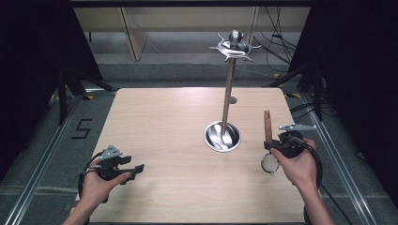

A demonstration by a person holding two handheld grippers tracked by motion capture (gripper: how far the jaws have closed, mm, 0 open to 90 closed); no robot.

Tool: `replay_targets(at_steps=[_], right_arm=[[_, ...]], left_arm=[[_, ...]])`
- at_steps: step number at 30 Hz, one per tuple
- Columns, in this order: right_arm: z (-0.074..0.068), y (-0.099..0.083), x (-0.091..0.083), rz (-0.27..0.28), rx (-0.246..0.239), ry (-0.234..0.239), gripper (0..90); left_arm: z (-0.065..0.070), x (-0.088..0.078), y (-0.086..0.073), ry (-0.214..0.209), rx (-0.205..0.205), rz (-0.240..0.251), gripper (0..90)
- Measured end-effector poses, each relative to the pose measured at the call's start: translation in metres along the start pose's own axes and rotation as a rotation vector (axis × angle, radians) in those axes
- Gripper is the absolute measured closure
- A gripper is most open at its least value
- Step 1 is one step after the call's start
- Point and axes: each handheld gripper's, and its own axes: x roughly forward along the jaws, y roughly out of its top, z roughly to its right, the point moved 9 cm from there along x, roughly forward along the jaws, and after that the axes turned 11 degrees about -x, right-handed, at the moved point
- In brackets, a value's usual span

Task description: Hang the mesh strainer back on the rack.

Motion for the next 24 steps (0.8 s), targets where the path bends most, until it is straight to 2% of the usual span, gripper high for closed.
replay_targets(at_steps=[2, 3, 4, 6, 7, 8, 10, 11, 12, 14, 15, 16, 17, 18, 19, 23, 24], right_arm=[[-0.002, 0.001, -0.002, -0.008, 0.01, 0.001, 69.3], [-0.001, 0.006, -0.001, 0.028, -0.022, -0.003, 69.3], [-0.002, 0.008, -0.002, 0.039, -0.04, 0.013, 69.3], [-0.003, 0.008, -0.004, 0.032, -0.041, 0.007, 69.3], [-0.005, 0.013, -0.005, 0.056, -0.03, 0.006, 69.3], [-0.005, 0.013, -0.006, 0.051, -0.043, 0.0, 69.3], [-0.006, 0.015, -0.008, 0.052, -0.036, -0.004, 69.3], [-0.01, 0.016, -0.009, 0.051, -0.002, 0.01, 69.3], [-0.011, 0.017, -0.01, 0.053, 0.005, 0.003, 69.3], [-0.006, 0.019, -0.01, 0.067, -0.05, -0.013, 69.3], [-0.011, 0.021, -0.01, 0.086, -0.005, 0.008, 69.3], [-0.008, 0.021, -0.011, 0.071, -0.028, -0.007, 69.3], [-0.011, 0.022, -0.012, 0.08, 0.0, 0.005, 69.3], [-0.011, 0.022, -0.012, 0.08, 0.0, 0.005, 69.3], [-0.009, 0.026, -0.014, 0.099, -0.039, -0.001, 69.3], [-0.011, 0.031, -0.016, 0.122, -0.042, 0.008, 69.3], [-0.009, 0.031, -0.017, 0.114, -0.048, -0.018, 69.3]], left_arm=[[0.0, 0.0, 0.0, 0.0, -0.001, 0.0, 31.1], [0.0, 0.0, 0.0, 0.001, 0.001, -0.003, 31.1], [0.0, 0.0, 0.0, 0.001, 0.0, -0.003, 31.0], [0.0, 0.0, 0.0, 0.001, 0.001, -0.005, 31.1], [0.0, 0.0, 0.0, 0.002, -0.001, -0.003, 31.1], [0.0, 0.0, 0.0, 0.002, -0.003, -0.002, 31.0], [0.0, 0.0, 0.0, 0.001, -0.004, -0.001, 31.1], [0.0, 0.001, 0.0, -0.003, 0.003, 0.004, 31.1], [0.0, 0.001, 0.0, -0.003, 0.001, 0.004, 31.1], [0.0, 0.001, 0.0, -0.002, 0.002, 0.004, 31.1], [0.0, 0.001, 0.0, -0.002, 0.0, 0.005, 31.1], [0.0, 0.001, 0.0, -0.002, 0.0, 0.005, 31.1], [0.0, 0.001, 0.0, -0.002, 0.001, 0.005, 31.0], [0.001, 0.002, 0.0, -0.001, -0.007, 0.012, 31.0], [0.002, 0.002, 0.001, 0.0, -0.025, 0.027, 31.1], [0.002, 0.002, 0.001, -0.003, -0.025, 0.023, 31.1], [0.002, 0.002, 0.001, -0.003, -0.025, 0.022, 31.1]])
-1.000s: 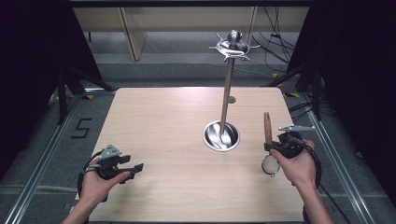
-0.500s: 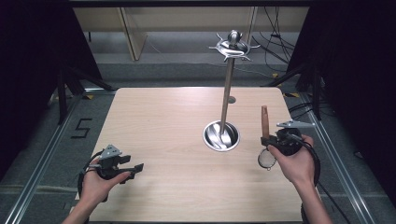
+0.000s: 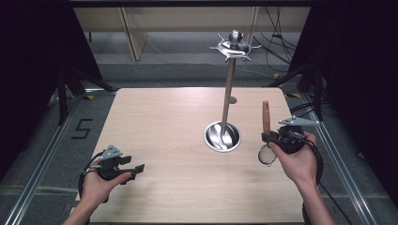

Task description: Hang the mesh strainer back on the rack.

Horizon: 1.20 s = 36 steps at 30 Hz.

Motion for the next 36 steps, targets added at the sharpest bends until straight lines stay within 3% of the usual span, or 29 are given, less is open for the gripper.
replay_targets(at_steps=[3, 4, 5, 7, 8, 9, 10, 12, 14, 15, 16, 18, 20, 21, 22, 24, 26, 27, 29, 30, 35, 36], right_arm=[[-0.003, 0.003, -0.001, 0.015, 0.0, 0.02, 69.3], [-0.003, 0.003, -0.001, 0.015, 0.0, 0.02, 69.3], [-0.005, 0.005, -0.003, 0.014, 0.03, 0.015, 69.3], [-0.005, 0.007, -0.003, 0.024, 0.027, 0.011, 69.3], [-0.002, 0.008, -0.004, 0.029, -0.017, 0.004, 69.3], [-0.006, 0.009, -0.005, 0.031, 0.019, 0.011, 69.3], [-0.003, 0.01, -0.006, 0.03, -0.013, 0.016, 69.3], [-0.005, 0.012, -0.006, 0.042, 0.0, 0.015, 69.3], [-0.002, 0.014, -0.008, 0.039, -0.028, -0.001, 69.3], [-0.007, 0.014, -0.008, 0.036, 0.011, 0.011, 69.3], [-0.006, 0.015, -0.008, 0.037, 0.006, 0.006, 69.3], [-0.002, 0.017, -0.009, 0.049, -0.034, -0.006, 69.3], [-0.007, 0.019, -0.011, 0.05, 0.001, 0.011, 69.3], [-0.005, 0.021, -0.01, 0.073, -0.026, 0.013, 69.3], [-0.007, 0.022, -0.011, 0.066, 0.004, 0.007, 69.3], [-0.006, 0.024, -0.013, 0.071, -0.022, 0.009, 69.3], [-0.007, 0.025, -0.013, 0.079, -0.013, 0.008, 69.3], [-0.005, 0.027, -0.013, 0.086, -0.044, 0.0, 69.3], [-0.008, 0.028, -0.014, 0.086, -0.022, 0.005, 69.3], [-0.006, 0.03, -0.013, 0.097, -0.039, 0.001, 69.3], [-0.009, 0.033, -0.015, 0.106, -0.031, 0.017, 69.3], [-0.007, 0.036, -0.016, 0.124, -0.056, 0.018, 69.3]], left_arm=[[0.0, 0.0, 0.0, -0.001, 0.0, 0.003, 31.1], [0.0, 0.0, 0.0, -0.001, 0.0, 0.003, 31.1], [0.0, 0.0, 0.0, -0.001, -0.001, 0.0, 31.1], [0.001, 0.0, 0.0, 0.001, -0.004, -0.002, 31.1], [0.001, 0.0, 0.0, 0.001, -0.004, -0.002, 31.1], [0.0, 0.0, 0.0, 0.003, -0.004, -0.004, 31.1], [0.0, 0.0, 0.0, 0.003, -0.004, -0.005, 31.1], [0.001, 0.0, 0.0, 0.003, -0.005, -0.005, 31.1], [0.001, 0.0, 0.0, 0.002, -0.002, -0.005, 31.1], [0.001, 0.0, 0.0, 0.001, -0.002, -0.005, 31.1], [0.0, 0.0, 0.0, 0.002, -0.001, -0.005, 31.1], [0.0, 0.0, 0.0, 0.001, -0.002, -0.005, 31.1], [0.0, 0.0, 0.0, 0.004, -0.002, -0.004, 31.1], [0.0, 0.0, 0.0, 0.001, -0.001, -0.005, 31.1], [0.0, 0.0, 0.0, 0.001, -0.001, -0.005, 31.0], [0.0, 0.0, 0.0, 0.002, -0.001, -0.005, 31.1], [0.0, 0.001, 0.0, 0.001, 0.0, -0.006, 31.1], [0.0, 0.001, 0.0, 0.003, -0.001, -0.002, 31.1], [0.001, 0.001, 0.0, -0.001, -0.001, -0.001, 31.1], [0.001, 0.001, 0.0, -0.001, -0.001, -0.001, 31.1], [0.001, 0.0, 0.0, 0.001, -0.001, -0.005, 31.1], [0.0, 0.0, 0.0, 0.002, -0.001, -0.006, 31.1]])
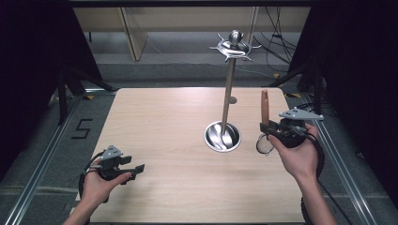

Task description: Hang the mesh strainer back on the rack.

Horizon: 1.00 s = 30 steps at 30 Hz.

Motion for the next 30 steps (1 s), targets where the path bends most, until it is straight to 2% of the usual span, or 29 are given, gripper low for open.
replay_targets(at_steps=[1, 5, 6, 7, 10, 12, 13, 14, 15, 17, 18, 19, 21, 23, 24, 25, 26, 28, 29, 30], right_arm=[[-0.002, 0.001, -0.001, -0.006, 0.021, 0.002, 69.3], [-0.001, 0.005, -0.004, 0.002, 0.008, -0.01, 69.3], [-0.003, 0.006, -0.005, -0.003, 0.025, -0.001, 69.3], [0.001, 0.008, -0.003, 0.026, -0.021, -0.013, 69.3], [-0.002, 0.008, -0.005, 0.005, 0.003, -0.002, 69.3], [0.0, 0.012, -0.004, 0.037, -0.018, -0.011, 69.2], [-0.001, 0.013, -0.004, 0.04, -0.015, -0.008, 69.3], [-0.002, 0.012, -0.007, 0.021, -0.006, 0.001, 69.3], [0.001, 0.014, -0.006, 0.036, -0.037, -0.009, 69.3], [-0.001, 0.015, -0.007, 0.039, -0.023, 0.006, 69.3], [-0.001, 0.015, -0.007, 0.039, -0.023, 0.006, 69.3], [0.0, 0.019, -0.006, 0.079, -0.027, -0.007, 69.3], [0.001, 0.02, -0.008, 0.066, -0.046, 0.0, 69.3], [0.0, 0.021, -0.009, 0.07, -0.038, 0.002, 69.3], [-0.002, 0.022, -0.009, 0.072, -0.027, 0.005, 69.3], [-0.002, 0.022, -0.01, 0.071, -0.025, 0.005, 69.3], [-0.002, 0.023, -0.01, 0.079, -0.034, 0.002, 69.3], [-0.001, 0.024, -0.01, 0.087, -0.05, -0.002, 69.2], [-0.001, 0.027, -0.01, 0.11, -0.06, 0.004, 69.2], [-0.001, 0.027, -0.01, 0.113, -0.044, -0.013, 69.3]], left_arm=[[0.0, 0.0, 0.0, 0.0, 0.0, 0.0, 31.1], [0.0, 0.0, 0.0, 0.0, 0.001, 0.003, 31.1], [0.0, 0.0, 0.0, 0.0, 0.001, 0.003, 31.1], [-0.002, -0.001, -0.001, 0.007, 0.021, -0.01, 31.1], [-0.001, 0.0, 0.0, 0.004, 0.013, -0.005, 31.1], [0.0, 0.0, 0.0, 0.002, -0.001, 0.005, 31.1], [-0.001, 0.0, 0.0, 0.005, 0.003, 0.001, 31.1], [-0.001, 0.0, 0.0, 0.005, 0.003, 0.001, 31.1], [-0.003, -0.001, -0.001, 0.009, 0.028, -0.014, 31.1], [0.0, 0.001, 0.001, 0.005, -0.002, 0.013, 31.1], [0.0, 0.001, 0.001, 0.005, -0.002, 0.013, 31.1], [-0.003, -0.001, -0.001, 0.012, 0.029, -0.013, 31.1], [-0.003, -0.001, -0.001, 0.013, 0.035, -0.017, 31.1], [0.0, 0.001, 0.001, 0.006, -0.001, 0.014, 31.1], [0.0, 0.001, 0.0, 0.004, 0.001, 0.009, 31.1], [-0.003, -0.001, -0.001, 0.009, 0.031, -0.018, 31.1], [-0.003, -0.002, -0.001, 0.01, 0.04, -0.026, 31.1], [-0.004, -0.001, -0.001, 0.01, 0.04, -0.024, 31.1], [0.0, 0.001, 0.001, 0.007, -0.002, 0.015, 31.1], [0.0, 0.001, 0.001, 0.007, -0.002, 0.015, 31.1]])
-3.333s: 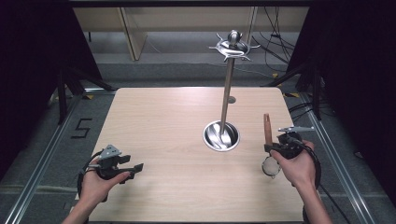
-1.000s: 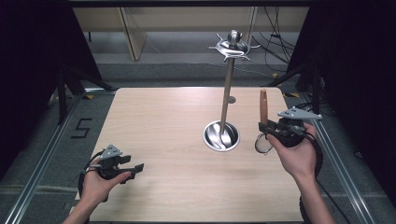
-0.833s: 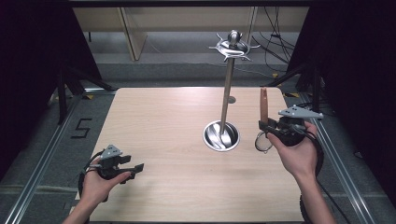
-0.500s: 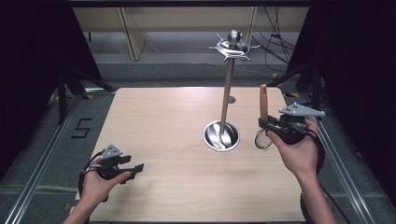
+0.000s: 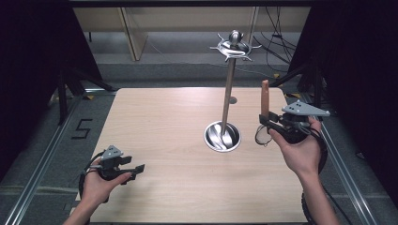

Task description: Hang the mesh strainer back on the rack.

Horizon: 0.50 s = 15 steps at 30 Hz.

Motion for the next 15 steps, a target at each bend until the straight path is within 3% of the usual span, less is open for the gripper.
replay_targets(at_steps=[2, 4, 5, 11, 12, 13, 14, 15], right_arm=[[-0.0008, 0.0014, 0.0002, 0.012, 0.008, 0.0, 69.3], [0.0003, 0.0029, -0.001, 0.008, -0.025, 0.018, 69.3], [0.0028, 0.0041, -0.0011, 0.017, -0.042, 0.001, 69.3], [-0.002, 0.0064, -0.002, 0.022, 0.004, 0.02, 69.3], [-0.0005, 0.0075, -0.0018, 0.036, -0.013, 0.016, 69.2], [-0.0019, 0.0072, -0.0021, 0.029, -0.001, 0.023, 69.2], [-0.0019, 0.0072, -0.0021, 0.029, -0.001, 0.023, 69.2], [-0.0003, 0.009, -0.0008, 0.047, -0.016, 0.02, 69.3]], left_arm=[[-0.0002, -0.0003, -0.0004, -0.001, 0.003, -0.007, 31.1], [-0.0009, -0.0011, -0.0014, -0.003, 0.013, -0.023, 31.1], [-0.0002, -0.0003, -0.0005, 0.001, 0.002, -0.007, 31.1], [0.0008, -0.0004, -0.0006, -0.004, -0.004, -0.011, 31.1], [-0.0021, -0.0024, -0.0017, -0.002, 0.033, -0.037, 31.1], [-0.0021, -0.0026, -0.0016, -0.002, 0.034, -0.038, 31.1], [-0.0021, -0.0026, -0.0016, -0.002, 0.034, -0.038, 31.1], [0.0002, -0.0009, -0.0001, -0.005, 0.003, -0.012, 31.1]])
